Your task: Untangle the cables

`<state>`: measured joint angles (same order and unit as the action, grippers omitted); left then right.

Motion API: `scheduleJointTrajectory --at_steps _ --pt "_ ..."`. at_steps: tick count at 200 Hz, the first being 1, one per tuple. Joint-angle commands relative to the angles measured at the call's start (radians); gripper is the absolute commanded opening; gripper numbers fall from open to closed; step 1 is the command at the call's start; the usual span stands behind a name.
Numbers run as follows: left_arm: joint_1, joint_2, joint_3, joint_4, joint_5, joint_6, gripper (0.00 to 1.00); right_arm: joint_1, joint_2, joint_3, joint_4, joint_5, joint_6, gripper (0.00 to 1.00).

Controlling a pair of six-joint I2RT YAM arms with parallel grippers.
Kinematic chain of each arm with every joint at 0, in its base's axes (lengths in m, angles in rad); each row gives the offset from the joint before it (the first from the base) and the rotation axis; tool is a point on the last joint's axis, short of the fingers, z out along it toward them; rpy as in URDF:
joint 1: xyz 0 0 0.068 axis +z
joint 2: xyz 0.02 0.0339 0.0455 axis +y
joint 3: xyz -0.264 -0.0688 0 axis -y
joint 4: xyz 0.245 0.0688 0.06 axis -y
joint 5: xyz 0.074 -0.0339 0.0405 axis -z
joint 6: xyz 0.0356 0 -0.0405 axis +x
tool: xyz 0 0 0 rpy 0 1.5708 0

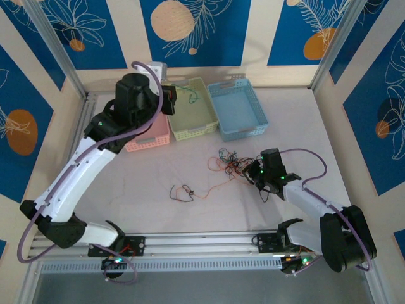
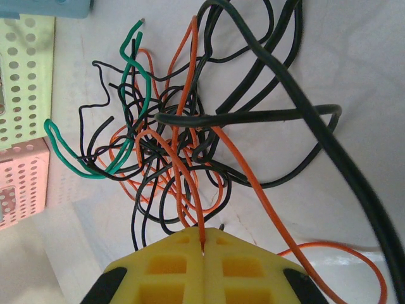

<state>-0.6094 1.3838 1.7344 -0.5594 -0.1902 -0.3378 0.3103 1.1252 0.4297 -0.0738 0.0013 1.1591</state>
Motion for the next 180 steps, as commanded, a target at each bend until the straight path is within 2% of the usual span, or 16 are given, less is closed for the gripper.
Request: scheduleJointTrajectory --at_steps 1,30,58,75,95,131,180 --pt "0.123 0.003 0.027 0.046 0.047 -0.06 0.0 0.009 0.002 0.005 0.0 0.023 -0.016 0.0" --pt "0.203 0.01 0.004 0.041 -0.028 -0.03 0.0 0.014 0.001 0.006 0.001 0.022 -0.021 0.0" --pt "0.28 -0.024 -0.162 0.145 -0.08 -0.037 0.0 0.017 0.004 0.007 0.006 0.023 -0.022 0.0" --pt "0.337 -0.015 -0.251 0.195 -0.063 -0.077 0.0 0.022 0.008 0.01 0.009 0.025 -0.025 0.0" --pt "0.394 0.056 -0.305 0.223 0.03 -0.134 0.0 0.024 0.008 0.011 0.008 0.027 -0.027 0.0" --pt "0.418 0.223 -0.363 0.311 0.043 -0.131 0.0 0.027 0.01 0.014 0.005 0.029 -0.029 0.0" --pt "0.421 0.406 -0.348 0.326 0.075 -0.144 0.0 0.036 0.016 0.024 -0.002 0.038 -0.033 0.0"
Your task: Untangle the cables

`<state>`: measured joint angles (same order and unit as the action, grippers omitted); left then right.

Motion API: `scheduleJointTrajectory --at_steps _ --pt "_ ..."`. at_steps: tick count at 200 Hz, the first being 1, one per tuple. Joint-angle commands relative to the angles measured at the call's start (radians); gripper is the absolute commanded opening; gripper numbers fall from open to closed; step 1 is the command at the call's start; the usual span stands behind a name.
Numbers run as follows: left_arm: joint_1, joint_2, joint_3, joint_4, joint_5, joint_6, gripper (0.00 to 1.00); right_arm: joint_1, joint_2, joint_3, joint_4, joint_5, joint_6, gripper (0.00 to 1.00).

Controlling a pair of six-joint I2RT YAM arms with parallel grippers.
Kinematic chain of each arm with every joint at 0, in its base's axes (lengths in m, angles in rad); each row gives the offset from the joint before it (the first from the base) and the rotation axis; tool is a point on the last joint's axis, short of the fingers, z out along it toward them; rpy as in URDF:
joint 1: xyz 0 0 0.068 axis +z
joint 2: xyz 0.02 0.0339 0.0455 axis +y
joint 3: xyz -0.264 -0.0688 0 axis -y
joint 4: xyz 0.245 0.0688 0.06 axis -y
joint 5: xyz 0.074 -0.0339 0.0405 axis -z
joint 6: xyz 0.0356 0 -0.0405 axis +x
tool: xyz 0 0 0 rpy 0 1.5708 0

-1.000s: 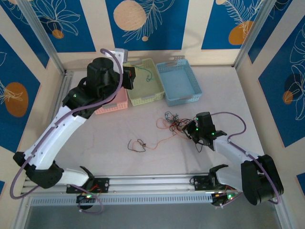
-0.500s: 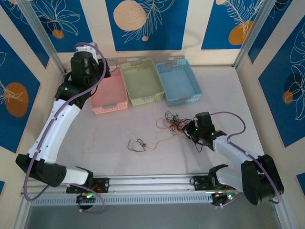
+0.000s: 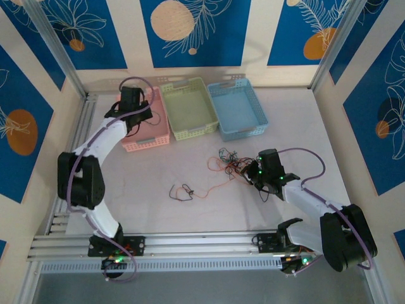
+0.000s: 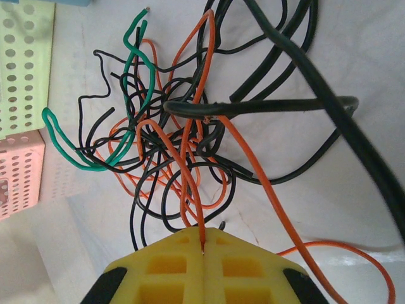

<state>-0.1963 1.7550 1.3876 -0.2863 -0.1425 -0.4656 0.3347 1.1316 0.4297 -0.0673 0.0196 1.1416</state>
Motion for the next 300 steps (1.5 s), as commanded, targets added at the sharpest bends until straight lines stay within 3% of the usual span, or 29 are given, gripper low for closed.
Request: scheduleJointTrajectory --at_steps 1,75,133,144,164,181,202,231,267,300 --pt "0.008 0.037 -0.001 0.052 0.028 -0.016 0.0 0.013 0.01 0.024 -0.009 0.021 -0.015 0.0" --pt "0.053 0.228 0.109 -0.07 0.066 0.013 0.0 0.027 0.013 0.033 -0.022 0.04 -0.019 0.0" --pt "0.08 0.215 0.082 -0.081 0.128 0.004 0.0 0.041 0.016 0.043 -0.032 0.056 -0.022 0.0" --pt "0.09 0.194 0.062 -0.076 0.172 -0.02 0.05 0.043 0.016 0.041 -0.034 0.057 -0.023 0.0" --pt "0.092 0.123 0.016 -0.061 0.215 -0.038 0.25 0.046 0.008 0.04 -0.035 0.061 -0.025 0.0" --pt "0.092 0.054 -0.016 -0.072 0.206 -0.038 0.41 0.048 0.007 0.04 -0.035 0.065 -0.023 0.0" --pt "0.097 -0.017 -0.049 -0.087 0.182 -0.034 0.52 0.051 0.005 0.039 -0.036 0.067 -0.024 0.0" --pt "0.104 -0.099 -0.061 -0.128 0.18 -0.023 0.61 0.054 0.002 0.04 -0.038 0.071 -0.025 0.0" --pt "0.107 -0.244 -0.108 -0.154 0.157 -0.022 0.63 0.057 0.0 0.04 -0.039 0.071 -0.026 0.0" --pt "0.09 -0.427 -0.291 -0.087 0.282 -0.048 0.62 0.058 0.0 0.04 -0.035 0.072 -0.029 0.0"
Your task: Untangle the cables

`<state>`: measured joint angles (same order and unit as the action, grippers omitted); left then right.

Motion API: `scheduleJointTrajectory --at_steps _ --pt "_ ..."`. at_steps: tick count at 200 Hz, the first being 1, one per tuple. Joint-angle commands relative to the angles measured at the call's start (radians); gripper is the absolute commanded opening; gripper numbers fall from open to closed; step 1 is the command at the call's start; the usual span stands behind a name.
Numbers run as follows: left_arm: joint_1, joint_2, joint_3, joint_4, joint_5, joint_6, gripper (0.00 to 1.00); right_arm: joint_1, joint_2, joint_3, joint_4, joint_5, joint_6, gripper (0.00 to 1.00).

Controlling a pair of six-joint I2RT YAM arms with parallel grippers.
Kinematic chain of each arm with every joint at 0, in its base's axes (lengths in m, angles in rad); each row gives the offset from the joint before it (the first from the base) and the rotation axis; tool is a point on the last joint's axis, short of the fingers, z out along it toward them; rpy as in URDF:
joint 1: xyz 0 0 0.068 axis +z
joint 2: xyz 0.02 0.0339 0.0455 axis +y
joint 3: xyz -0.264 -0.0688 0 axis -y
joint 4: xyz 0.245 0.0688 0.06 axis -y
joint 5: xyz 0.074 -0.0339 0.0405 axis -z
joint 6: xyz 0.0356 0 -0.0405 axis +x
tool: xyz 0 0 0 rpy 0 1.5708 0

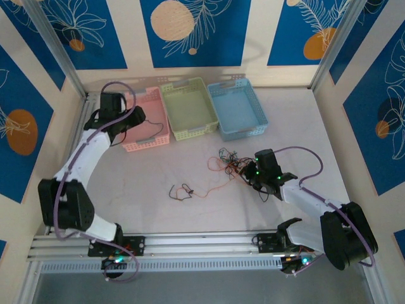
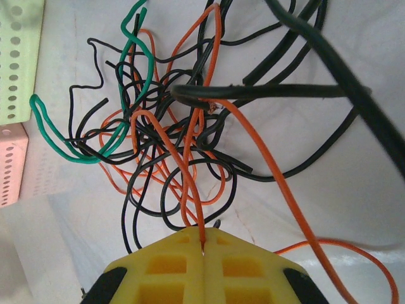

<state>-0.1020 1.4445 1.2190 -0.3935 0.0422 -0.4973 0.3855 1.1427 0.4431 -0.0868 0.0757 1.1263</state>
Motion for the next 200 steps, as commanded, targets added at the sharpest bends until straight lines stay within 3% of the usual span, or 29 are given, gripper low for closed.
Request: scheduleJointTrajectory --at_steps 1,44,69,88,119,200 --pt "-0.005 -0.133 -0.131 0.024 0.102 -0.019 0.62 0.007 -0.011 0.025 -0.015 0.016 -0.014 0.0" --pt "-0.204 -0.355 -0.44 0.083 0.179 -0.058 0.62 0.014 -0.012 0.025 -0.01 0.021 -0.017 0.0" --pt "-0.349 -0.352 -0.551 0.113 0.188 -0.08 0.63 0.015 -0.013 0.026 -0.01 0.022 -0.017 0.0" --pt "-0.44 -0.323 -0.599 0.089 0.109 -0.081 0.62 0.016 -0.014 0.027 -0.01 0.023 -0.018 0.0" --pt "-0.48 -0.305 -0.692 0.1 0.076 -0.114 0.6 0.017 -0.024 0.022 -0.011 0.026 -0.018 0.0" --pt "-0.581 -0.213 -0.699 0.12 0.063 -0.145 0.49 0.023 -0.021 0.025 -0.016 0.031 -0.018 0.0"
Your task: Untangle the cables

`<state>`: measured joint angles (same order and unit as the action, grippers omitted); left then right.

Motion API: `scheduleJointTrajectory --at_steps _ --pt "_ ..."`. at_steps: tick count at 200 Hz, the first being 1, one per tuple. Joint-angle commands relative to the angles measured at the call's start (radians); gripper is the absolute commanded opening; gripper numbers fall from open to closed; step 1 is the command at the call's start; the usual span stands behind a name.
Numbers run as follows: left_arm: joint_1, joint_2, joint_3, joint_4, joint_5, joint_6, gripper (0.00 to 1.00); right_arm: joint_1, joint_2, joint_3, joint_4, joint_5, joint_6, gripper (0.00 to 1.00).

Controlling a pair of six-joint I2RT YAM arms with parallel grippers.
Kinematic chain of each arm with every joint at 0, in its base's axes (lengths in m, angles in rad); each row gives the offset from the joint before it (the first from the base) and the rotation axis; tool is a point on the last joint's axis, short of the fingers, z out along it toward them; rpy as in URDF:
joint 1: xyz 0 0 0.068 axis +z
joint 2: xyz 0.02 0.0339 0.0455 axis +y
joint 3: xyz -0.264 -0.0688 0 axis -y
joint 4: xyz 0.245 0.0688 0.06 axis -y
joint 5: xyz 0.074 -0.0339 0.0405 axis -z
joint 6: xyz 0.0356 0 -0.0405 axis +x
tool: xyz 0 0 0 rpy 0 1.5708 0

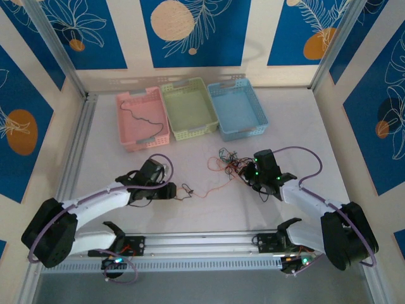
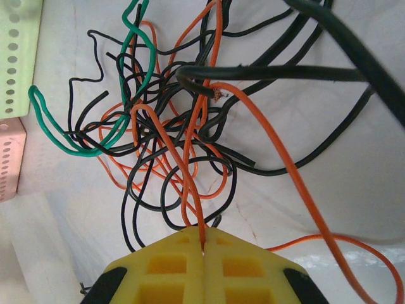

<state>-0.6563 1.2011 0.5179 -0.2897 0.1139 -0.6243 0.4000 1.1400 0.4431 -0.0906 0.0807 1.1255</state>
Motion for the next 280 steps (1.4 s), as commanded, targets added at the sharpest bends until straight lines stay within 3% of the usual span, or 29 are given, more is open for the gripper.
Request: scheduleJointTrajectory --at_steps 1,53,74,105,122,132,153,202,245,280 --pt "-0.027 0.032 0.003 0.016 -0.009 -0.018 0.49 0.008 -0.019 0.026 -0.011 0.027 -0.018 0.0" --pt "-0.056 0.098 0.027 0.008 -0.009 -0.025 0.45 0.009 -0.02 0.026 -0.013 0.027 -0.019 0.0" --pt "-0.067 0.097 0.034 0.007 -0.019 -0.025 0.35 0.01 -0.022 0.027 -0.014 0.027 -0.018 0.0" --pt "-0.067 0.068 0.019 0.051 0.012 -0.034 0.08 0.01 -0.022 0.025 -0.013 0.027 -0.021 0.0" --pt "-0.067 0.035 0.014 0.064 0.022 -0.036 0.0 0.01 -0.023 0.026 -0.014 0.026 -0.02 0.0" --pt "-0.067 0.002 0.018 0.051 0.008 -0.036 0.0 0.011 -0.023 0.025 -0.015 0.027 -0.021 0.0" --pt "-0.065 -0.09 0.086 -0.11 -0.105 -0.003 0.0 0.01 -0.026 0.026 -0.015 0.028 -0.021 0.0" --pt "-0.044 -0.296 0.349 -0.595 -0.587 0.08 0.0 0.01 -0.029 0.023 -0.014 0.029 -0.02 0.0" --pt "-0.043 -0.37 0.585 -0.794 -0.752 0.134 0.0 0.011 -0.016 0.04 -0.052 0.048 -0.011 0.0" --pt "-0.043 -0.433 0.758 -0.883 -0.771 0.208 0.0 0.013 -0.014 0.042 -0.056 0.055 -0.007 0.0"
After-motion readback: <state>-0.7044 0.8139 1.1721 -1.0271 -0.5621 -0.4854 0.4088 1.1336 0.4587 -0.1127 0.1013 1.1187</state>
